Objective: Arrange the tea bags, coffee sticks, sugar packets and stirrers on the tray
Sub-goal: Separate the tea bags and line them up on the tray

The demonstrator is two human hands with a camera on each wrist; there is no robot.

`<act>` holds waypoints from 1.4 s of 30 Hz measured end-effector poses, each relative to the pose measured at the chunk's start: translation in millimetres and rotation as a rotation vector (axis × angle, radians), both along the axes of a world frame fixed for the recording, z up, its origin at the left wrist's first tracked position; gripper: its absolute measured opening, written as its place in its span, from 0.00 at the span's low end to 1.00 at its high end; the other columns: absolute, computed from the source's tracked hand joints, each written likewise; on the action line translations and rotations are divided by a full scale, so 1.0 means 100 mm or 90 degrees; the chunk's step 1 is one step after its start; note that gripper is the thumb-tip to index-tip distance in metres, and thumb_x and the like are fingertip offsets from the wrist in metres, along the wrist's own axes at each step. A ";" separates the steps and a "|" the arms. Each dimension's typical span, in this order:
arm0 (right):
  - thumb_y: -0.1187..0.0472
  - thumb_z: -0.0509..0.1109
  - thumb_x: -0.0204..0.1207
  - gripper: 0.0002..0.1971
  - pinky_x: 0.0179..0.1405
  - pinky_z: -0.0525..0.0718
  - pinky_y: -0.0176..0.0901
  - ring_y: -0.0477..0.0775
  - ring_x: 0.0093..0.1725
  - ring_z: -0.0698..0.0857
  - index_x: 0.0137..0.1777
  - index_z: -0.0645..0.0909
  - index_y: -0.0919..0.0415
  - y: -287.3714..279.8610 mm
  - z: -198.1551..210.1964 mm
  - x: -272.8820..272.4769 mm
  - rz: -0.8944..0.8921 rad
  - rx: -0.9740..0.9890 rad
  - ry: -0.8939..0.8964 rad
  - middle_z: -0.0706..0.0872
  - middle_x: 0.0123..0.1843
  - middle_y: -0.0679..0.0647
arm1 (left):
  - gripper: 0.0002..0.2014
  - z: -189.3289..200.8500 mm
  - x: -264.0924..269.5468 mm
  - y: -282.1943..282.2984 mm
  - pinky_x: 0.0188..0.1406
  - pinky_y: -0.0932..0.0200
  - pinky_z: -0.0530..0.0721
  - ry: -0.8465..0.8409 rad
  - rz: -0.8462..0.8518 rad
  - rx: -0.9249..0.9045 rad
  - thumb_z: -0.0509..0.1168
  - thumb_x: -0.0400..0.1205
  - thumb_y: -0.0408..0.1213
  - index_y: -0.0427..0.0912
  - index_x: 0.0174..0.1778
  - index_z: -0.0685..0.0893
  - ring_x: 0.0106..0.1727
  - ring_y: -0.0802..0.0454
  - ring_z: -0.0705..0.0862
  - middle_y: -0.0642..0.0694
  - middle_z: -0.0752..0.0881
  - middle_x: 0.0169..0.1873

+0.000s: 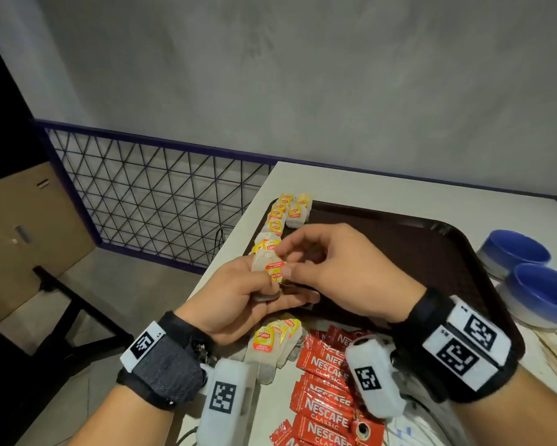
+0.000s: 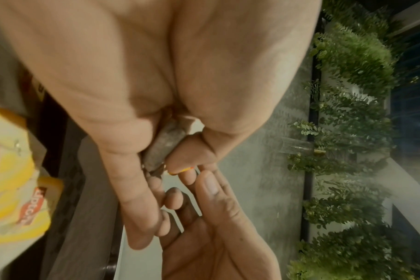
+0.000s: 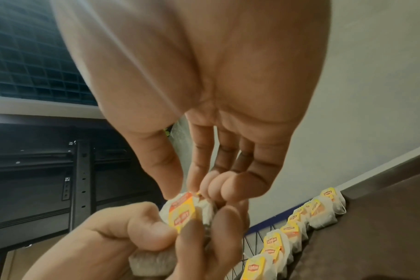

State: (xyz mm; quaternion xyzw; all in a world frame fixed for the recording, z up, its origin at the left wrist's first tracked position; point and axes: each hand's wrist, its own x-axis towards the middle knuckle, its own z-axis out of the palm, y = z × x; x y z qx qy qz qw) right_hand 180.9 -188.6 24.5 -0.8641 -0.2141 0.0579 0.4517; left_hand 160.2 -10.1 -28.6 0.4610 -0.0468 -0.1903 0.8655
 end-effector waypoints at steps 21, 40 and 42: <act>0.63 0.80 0.78 0.04 0.36 0.86 0.41 0.52 0.36 0.91 0.52 0.90 0.59 -0.20 -0.03 0.09 -0.026 0.156 0.086 0.94 0.41 0.58 | 0.18 -0.07 0.09 0.05 0.45 0.60 0.90 -0.037 0.096 0.042 0.72 0.79 0.28 0.24 0.64 0.86 0.49 0.44 0.92 0.33 0.91 0.53; 0.72 0.78 0.78 0.12 0.45 0.93 0.46 0.59 0.42 0.93 0.59 0.89 0.61 -0.23 -0.03 0.07 0.029 0.134 0.118 0.94 0.45 0.62 | 0.15 -0.15 0.13 0.04 0.29 0.65 0.78 -0.098 0.130 0.138 0.70 0.76 0.32 0.30 0.57 0.88 0.40 0.54 0.86 0.38 0.90 0.48; 0.72 0.78 0.78 0.10 0.43 0.93 0.46 0.57 0.40 0.93 0.57 0.89 0.61 -0.25 -0.03 0.08 0.002 0.141 0.104 0.94 0.44 0.62 | 0.16 -0.15 0.14 0.04 0.28 0.65 0.76 -0.100 0.157 0.126 0.70 0.76 0.33 0.28 0.56 0.88 0.38 0.55 0.84 0.37 0.88 0.45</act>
